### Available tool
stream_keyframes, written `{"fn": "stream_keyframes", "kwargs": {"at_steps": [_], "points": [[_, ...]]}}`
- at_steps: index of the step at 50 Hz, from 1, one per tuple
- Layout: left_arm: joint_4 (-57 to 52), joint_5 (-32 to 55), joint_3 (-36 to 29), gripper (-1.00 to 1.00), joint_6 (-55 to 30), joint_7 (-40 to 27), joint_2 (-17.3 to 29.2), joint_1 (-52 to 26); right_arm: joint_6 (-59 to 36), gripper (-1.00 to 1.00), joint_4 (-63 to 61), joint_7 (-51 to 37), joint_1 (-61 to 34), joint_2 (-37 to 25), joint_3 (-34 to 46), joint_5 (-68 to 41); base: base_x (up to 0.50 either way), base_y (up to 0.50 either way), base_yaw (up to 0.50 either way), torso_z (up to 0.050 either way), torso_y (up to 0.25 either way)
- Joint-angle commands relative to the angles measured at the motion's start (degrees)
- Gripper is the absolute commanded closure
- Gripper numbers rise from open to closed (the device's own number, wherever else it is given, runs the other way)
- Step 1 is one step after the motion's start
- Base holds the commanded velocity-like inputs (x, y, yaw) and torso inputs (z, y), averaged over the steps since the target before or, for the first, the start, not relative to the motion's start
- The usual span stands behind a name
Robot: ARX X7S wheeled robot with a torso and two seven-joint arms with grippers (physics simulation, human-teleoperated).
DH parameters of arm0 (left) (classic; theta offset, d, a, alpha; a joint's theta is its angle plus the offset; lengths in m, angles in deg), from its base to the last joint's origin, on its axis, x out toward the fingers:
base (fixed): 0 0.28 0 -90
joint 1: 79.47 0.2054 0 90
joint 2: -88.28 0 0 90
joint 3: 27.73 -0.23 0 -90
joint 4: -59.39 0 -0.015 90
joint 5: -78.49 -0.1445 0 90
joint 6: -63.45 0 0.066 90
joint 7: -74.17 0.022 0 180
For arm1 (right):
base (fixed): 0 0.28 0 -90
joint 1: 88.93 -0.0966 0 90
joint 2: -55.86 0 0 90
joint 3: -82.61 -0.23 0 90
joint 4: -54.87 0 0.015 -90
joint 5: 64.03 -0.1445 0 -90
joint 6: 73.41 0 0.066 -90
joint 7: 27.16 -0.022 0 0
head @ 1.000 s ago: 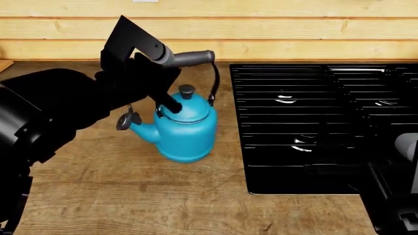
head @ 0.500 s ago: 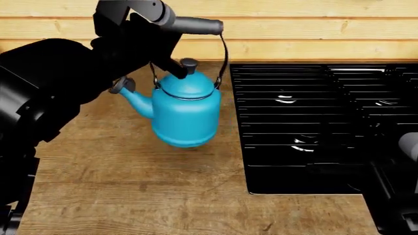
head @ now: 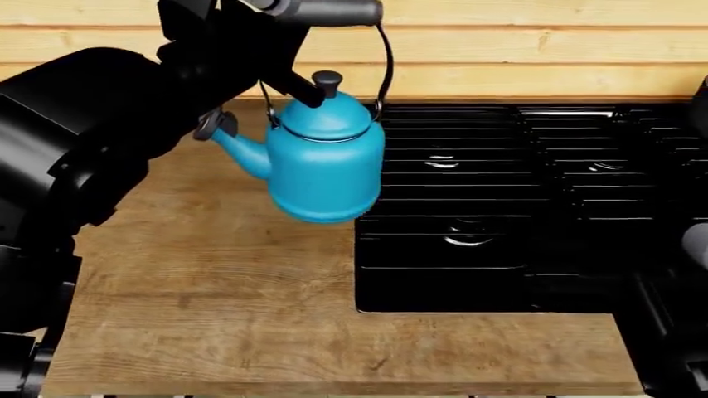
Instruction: Pick the kettle from the counter and place it on a stove burner. Then turn the burner on.
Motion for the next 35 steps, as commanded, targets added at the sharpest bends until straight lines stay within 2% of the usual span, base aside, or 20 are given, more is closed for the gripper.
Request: {"fn": "stream_keyframes", "kwargs": {"at_steps": [1,27,35], "points": [[2.6,-2.1,1.0,1.00,2.8,-1.3,-1.5,-1.1,0.4,-1.00,0.1,-0.2,-0.1,-0.5,-0.2,-0.4,-0.11,-0.36,0.00,0.000,0.000],[10.0,-5.8,0.8,1.00,9.7,-2.1,-4.6,-1.7,2.1,-1.00,0.3,1.6,0.9,-0.2,1.2,2.1,-0.03,-0.42,0.00,0.001,0.001],[13.0,-6.8,0.3,1.00,11.0,-2.2,-5.5,-1.7,2.2,-1.00,0.7,1.9,0.6,-0.1,2.2,3.1,0.00,-0.04,0.00,0.000,0.001]]}}
